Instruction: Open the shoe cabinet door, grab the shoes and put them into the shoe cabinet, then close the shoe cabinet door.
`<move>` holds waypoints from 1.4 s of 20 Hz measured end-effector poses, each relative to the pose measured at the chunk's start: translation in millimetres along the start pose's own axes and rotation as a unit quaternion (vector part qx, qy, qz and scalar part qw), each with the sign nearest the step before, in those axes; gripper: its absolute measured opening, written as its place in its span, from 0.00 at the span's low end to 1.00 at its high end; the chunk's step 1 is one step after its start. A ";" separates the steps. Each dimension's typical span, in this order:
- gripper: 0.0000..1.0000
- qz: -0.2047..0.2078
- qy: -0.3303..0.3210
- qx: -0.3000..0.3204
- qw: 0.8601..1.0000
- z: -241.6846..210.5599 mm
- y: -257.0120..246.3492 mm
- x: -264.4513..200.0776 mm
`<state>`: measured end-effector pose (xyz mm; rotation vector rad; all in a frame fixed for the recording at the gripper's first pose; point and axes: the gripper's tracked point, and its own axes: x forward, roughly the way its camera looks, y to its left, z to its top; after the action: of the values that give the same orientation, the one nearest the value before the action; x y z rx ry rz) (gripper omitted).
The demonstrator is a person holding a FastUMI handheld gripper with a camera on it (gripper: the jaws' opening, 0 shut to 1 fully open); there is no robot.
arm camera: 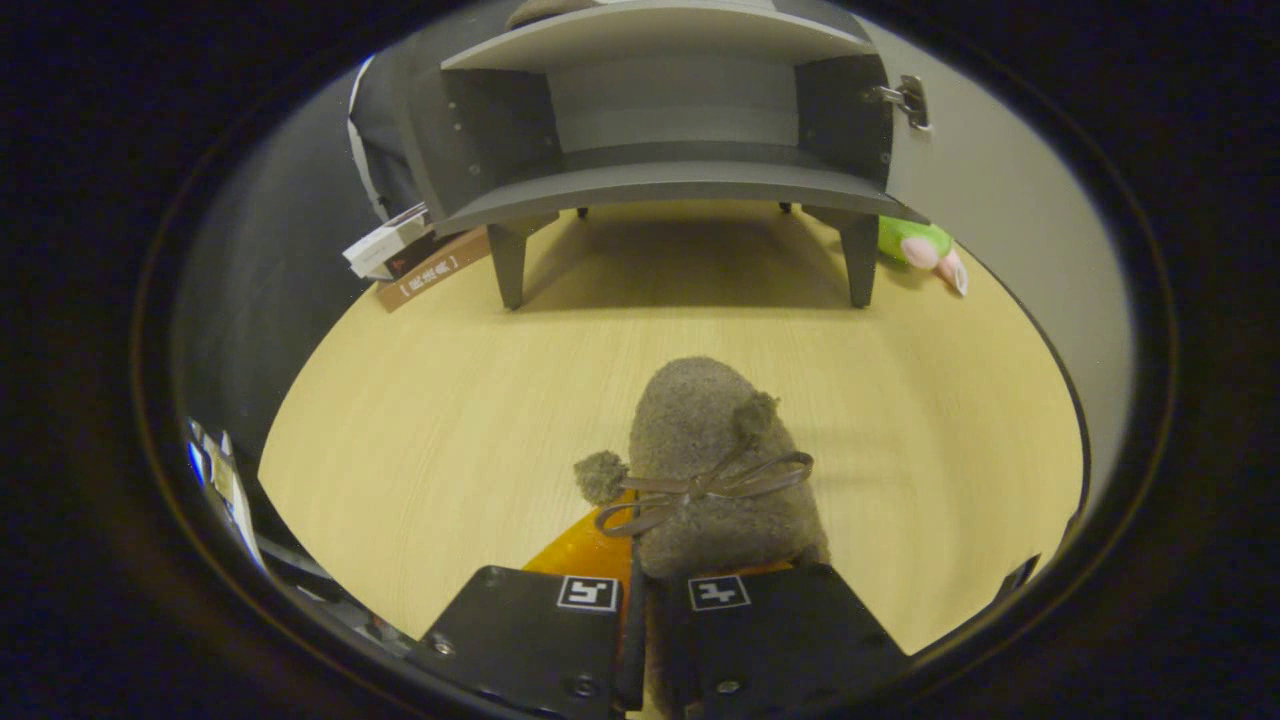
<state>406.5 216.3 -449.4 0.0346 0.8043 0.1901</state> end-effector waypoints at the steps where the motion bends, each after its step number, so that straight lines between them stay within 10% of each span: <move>1: 0.11 0.006 -0.003 0.000 1.000 1.4 1.1 -1.8; 8: 0.08 0.011 -0.050 0.005 0.999 37.2 6.6 -58.7; 19: 0.08 0.027 -0.237 -0.005 0.971 228.9 51.5 -215.8; 28: 0.08 -0.013 -0.311 -0.044 0.949 388.1 47.5 -212.7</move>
<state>534.0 240.3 -23.6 -0.0017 0.1641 0.1764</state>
